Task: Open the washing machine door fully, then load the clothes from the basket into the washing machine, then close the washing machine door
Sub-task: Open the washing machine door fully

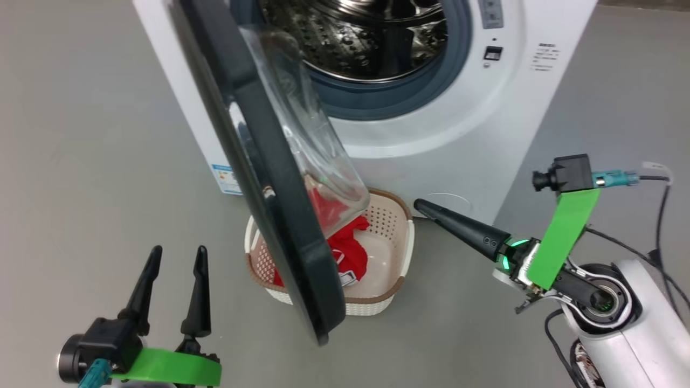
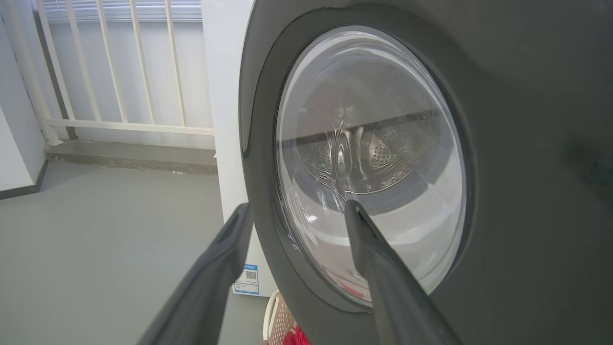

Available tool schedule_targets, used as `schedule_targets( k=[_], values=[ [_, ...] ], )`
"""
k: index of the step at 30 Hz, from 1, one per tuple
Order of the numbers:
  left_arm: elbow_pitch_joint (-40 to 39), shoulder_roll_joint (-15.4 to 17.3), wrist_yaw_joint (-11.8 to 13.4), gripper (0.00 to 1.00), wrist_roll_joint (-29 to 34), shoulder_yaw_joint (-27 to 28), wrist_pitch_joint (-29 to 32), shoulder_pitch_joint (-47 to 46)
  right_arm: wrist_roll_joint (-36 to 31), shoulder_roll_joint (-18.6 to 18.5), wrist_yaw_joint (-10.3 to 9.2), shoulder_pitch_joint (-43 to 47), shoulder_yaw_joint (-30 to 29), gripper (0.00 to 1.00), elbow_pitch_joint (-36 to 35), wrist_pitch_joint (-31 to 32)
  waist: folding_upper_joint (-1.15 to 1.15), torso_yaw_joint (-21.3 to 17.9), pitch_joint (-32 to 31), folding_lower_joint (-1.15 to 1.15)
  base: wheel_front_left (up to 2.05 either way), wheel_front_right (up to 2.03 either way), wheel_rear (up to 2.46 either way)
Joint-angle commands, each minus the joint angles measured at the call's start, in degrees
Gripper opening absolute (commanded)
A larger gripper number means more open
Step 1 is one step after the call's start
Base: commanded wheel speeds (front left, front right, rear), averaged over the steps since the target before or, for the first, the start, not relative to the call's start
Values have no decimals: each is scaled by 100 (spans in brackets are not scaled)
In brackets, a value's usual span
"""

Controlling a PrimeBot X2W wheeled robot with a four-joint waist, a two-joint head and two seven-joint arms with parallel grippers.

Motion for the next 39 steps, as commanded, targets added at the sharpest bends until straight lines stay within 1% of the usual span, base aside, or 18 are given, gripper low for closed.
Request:
schedule_targets(
  k=[1, 7, 14, 20, 24, 26, 29, 33, 39],
  values=[
    [-106, 101, -43, 100, 72, 211, -31, -62, -132, -50, 10, 80, 23, 100, -236, -117, 0, -194, -18, 0, 0, 0, 0],
    [-98, 101, -70, 100, 125, 270, -31, -9, -719, -332, 10, 406, 50, 100, -630, -867, 0, -488, -47, 0, 0, 0, 0],
    [-129, 101, -97, 100, 174, 408, -31, 131, -1610, -750, 10, 725, 251, 100, -840, -2197, 0, -769, -115, 0, 0, 0, 0],
    [-153, 101, -115, 100, 138, 426, -31, 239, -2295, -1071, 10, 1047, 454, 100, -730, -3619, 0, -922, -217, 0, 0, 0, 0],
    [-136, 101, -121, 100, 87, 383, -31, 252, -2718, -1188, 10, 1309, 553, 100, -460, -4609, 0, -966, -283, 0, 0, 0, 0],
    [-135, 101, -122, 100, 88, 378, -31, 267, -2934, -1232, 10, 1417, 593, 100, -271, -4968, 0, -988, -312, 0, 0, 0, 0],
    [-146, 101, -125, 100, 95, 396, -31, 301, -3236, -1226, 10, 1528, 538, 100, -3, -5208, 0, -1026, -343, 0, 0, 0, 0],
    [-149, 101, -129, 100, 103, 426, -31, 355, -3639, -1124, 10, 1627, 361, 100, 228, -5277, 0, -1089, -371, 0, 0, 0, 0],
    [-135, 101, -135, 100, 124, 432, -31, 405, -4583, -876, 10, 1830, -231, 100, 322, -5282, 0, -1117, -421, 0, 0, 0, 0]
  ],
)
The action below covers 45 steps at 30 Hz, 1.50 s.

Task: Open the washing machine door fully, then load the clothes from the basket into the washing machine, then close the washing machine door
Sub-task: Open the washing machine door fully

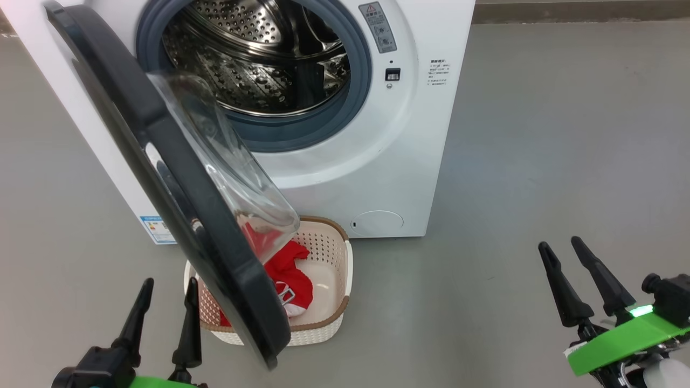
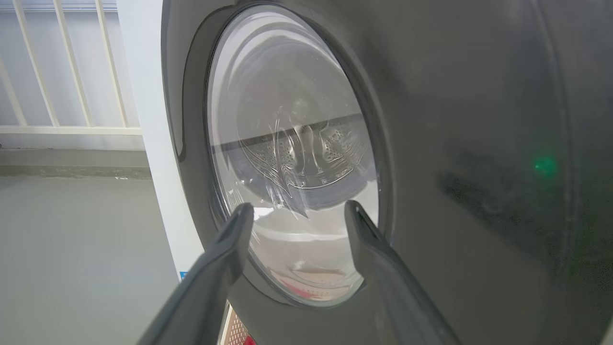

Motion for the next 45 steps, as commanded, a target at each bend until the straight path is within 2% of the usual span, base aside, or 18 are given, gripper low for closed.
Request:
schedule_targets(
  k=[1, 6, 13, 45],
  values=[
    [-146, 92, -29, 100, -9, 190, -31, -82, -98, -58, 9, 58, 27, 100, -102, -68, 0, 0, -9, 0, 0, 0, 0],
    [-137, 92, -34, 100, 1, 189, -31, -61, -693, 117, 9, 225, -326, 100, -16, -69, 0, 22, -44, 0, 0, 0, 0],
    [-143, 92, -38, 100, 12, 203, -31, -84, -1129, 291, 9, 298, -623, 100, -3, -69, 0, 59, -13, 0, 0, 0, 0],
    [-175, 92, -29, 100, 12, 219, -31, -175, -1385, 400, 9, 269, -746, 100, -43, -70, 0, 110, 52, 0, 0, 0, 0]
  ],
)
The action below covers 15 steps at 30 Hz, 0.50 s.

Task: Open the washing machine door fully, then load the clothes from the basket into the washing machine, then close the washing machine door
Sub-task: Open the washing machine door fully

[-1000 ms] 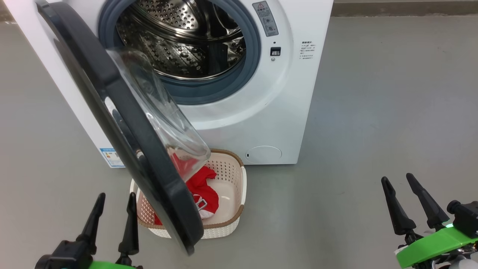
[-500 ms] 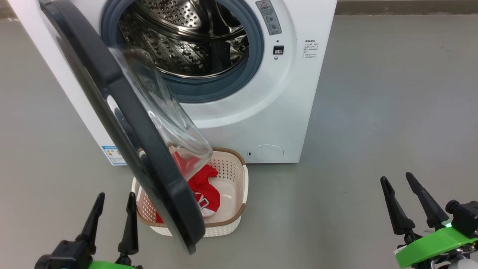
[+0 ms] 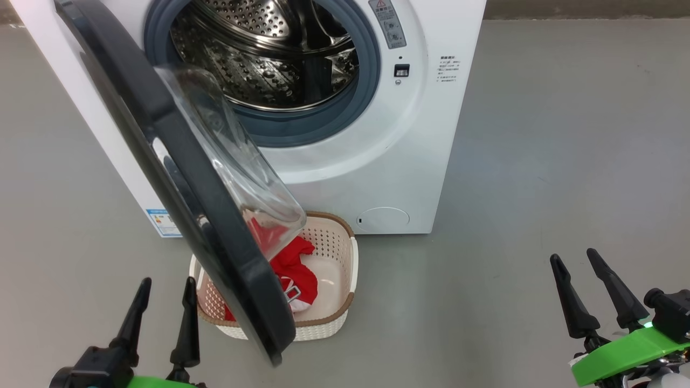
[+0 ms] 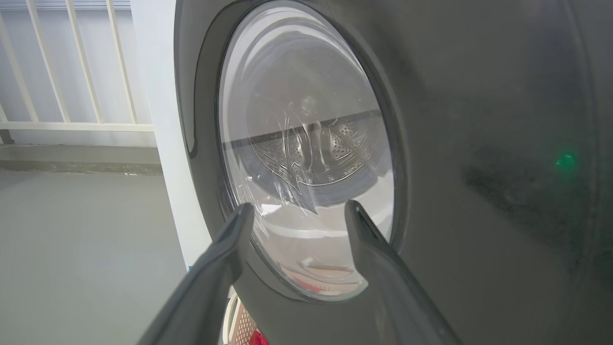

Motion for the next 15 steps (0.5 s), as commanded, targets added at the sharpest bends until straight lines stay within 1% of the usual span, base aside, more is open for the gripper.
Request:
schedule_targets(
  k=[1, 15],
  values=[
    [-170, 90, -29, 100, 5, 184, -31, -173, -76, -77, 9, -46, 66, 100, -131, -70, 0, 0, -1, 0, 0, 0, 0],
    [-154, 90, -27, 100, 7, 177, -31, -199, -62, -72, 9, -49, 34, 100, -120, -70, 0, 29, 20, 0, 0, 0, 0]
  ],
)
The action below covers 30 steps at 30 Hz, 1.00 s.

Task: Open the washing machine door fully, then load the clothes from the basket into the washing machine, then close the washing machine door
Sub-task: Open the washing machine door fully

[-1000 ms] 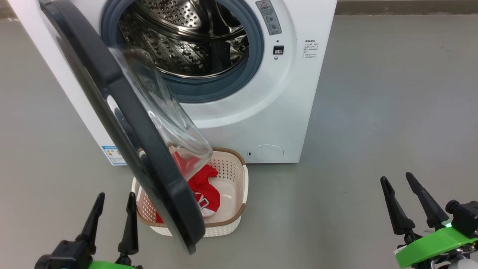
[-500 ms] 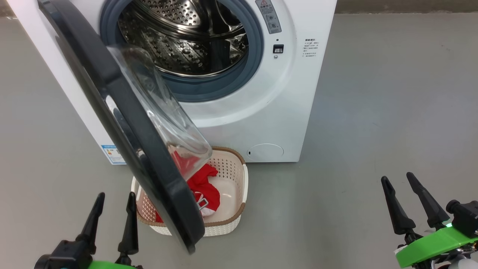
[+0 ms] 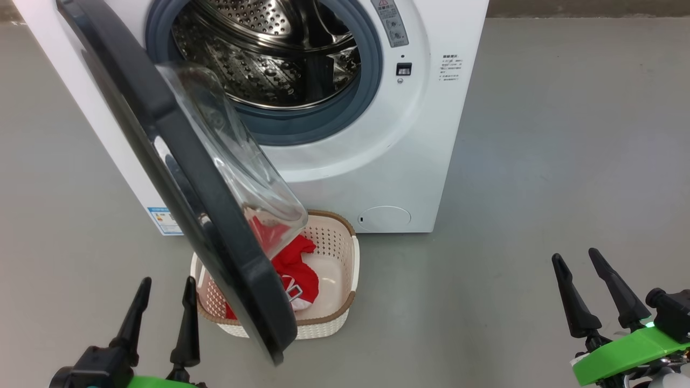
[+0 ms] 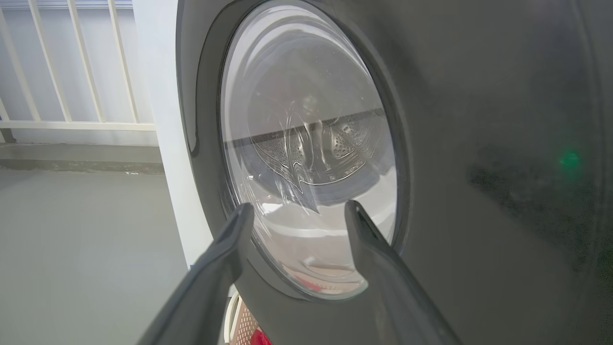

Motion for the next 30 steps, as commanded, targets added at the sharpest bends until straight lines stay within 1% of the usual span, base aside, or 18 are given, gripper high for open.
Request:
schedule_targets(
  k=[1, 6, 7, 8, 9, 10, 11, 18, 30],
  values=[
    [-147, 90, -27, 100, 7, 178, -31, -196, -61, -77, 9, -48, 65, 100, -128, -70, 0, 3, -2, 0, 0, 0, 0],
    [-198, 90, -29, 100, 19, 188, -31, -211, -58, -70, 9, -44, 68, 100, -132, -70, 0, 7, -3, 0, 0, 0, 0],
    [-229, 90, -30, 88, 24, 190, -31, -211, -56, -70, 9, -45, 68, 100, -133, -70, 0, 7, -2, 0, 0, 0, 0],
    [-247, 90, -31, 47, 21, 190, -31, -209, -53, -70, 9, -47, 65, 100, -133, -70, 0, 8, 0, 0, 0, 0, 0],
    [-257, 90, -31, 31, 19, 191, -31, -208, -52, -69, 9, -49, 63, 100, -132, -70, 0, 8, -2, 0, 0, 0, 0],
    [-269, 90, -32, 5, 20, 192, -31, -209, -52, -68, 9, -50, 62, 100, -131, -70, 0, 8, -3, 0, 0, 0, 0],
    [-283, 90, -33, 0, 23, 192, -31, -210, -51, -68, 9, -51, 62, 100, -129, -70, 0, 7, -1, 0, 0, 0, 0],
    [-570, 90, -18, 0, 12, 213, -31, -305, -36, -68, 9, -75, 53, 100, -139, -70, 0, 28, 49, 0, 0, 0, 0],
    [-1828, 90, 59, 0, 149, 102, -31, -394, -16, -55, 9, -59, 64, 100, -129, -70, 0, 95, 25, 0, 0, 0, 0]
  ],
)
